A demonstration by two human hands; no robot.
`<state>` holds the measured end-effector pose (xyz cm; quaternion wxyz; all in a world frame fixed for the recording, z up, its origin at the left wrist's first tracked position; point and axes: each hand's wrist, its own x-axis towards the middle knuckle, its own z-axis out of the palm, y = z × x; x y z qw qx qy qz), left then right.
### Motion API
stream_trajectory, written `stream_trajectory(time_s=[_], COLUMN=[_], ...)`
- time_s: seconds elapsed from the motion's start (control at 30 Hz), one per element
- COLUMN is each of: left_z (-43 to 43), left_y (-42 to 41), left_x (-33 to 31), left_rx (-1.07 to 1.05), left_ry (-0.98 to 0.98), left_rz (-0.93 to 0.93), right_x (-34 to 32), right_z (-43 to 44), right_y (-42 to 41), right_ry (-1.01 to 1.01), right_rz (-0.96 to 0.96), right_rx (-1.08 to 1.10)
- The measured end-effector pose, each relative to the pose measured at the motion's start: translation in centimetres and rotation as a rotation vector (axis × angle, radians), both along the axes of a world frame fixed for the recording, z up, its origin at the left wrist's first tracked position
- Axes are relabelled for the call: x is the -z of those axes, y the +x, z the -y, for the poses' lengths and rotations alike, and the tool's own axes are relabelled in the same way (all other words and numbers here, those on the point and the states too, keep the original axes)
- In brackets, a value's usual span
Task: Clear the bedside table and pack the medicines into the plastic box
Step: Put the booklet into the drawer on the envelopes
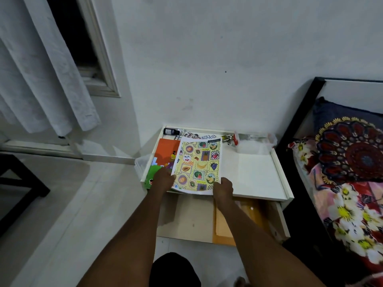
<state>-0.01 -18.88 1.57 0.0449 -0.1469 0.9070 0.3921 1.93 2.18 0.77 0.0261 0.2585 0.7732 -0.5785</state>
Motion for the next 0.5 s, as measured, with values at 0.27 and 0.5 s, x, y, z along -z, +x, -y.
stream_trajectory(time_s=[0.27, 0.5], left_z=[6.8, 6.8], left_y=[0.5, 1.1], left_x=[-1.1, 1.3], left_rx=[-0.158, -0.174], left_ry=[-0.086, -0.157], left_rz=[0.004, -0.011], right_x=[-0.8, 0.6], right_z=[6.5, 6.7], right_y=[-1.1, -1.6], right_ry=[0.017, 0.338], right_rz=[-0.014, 0.133], right_rx=[-0.153, -0.230])
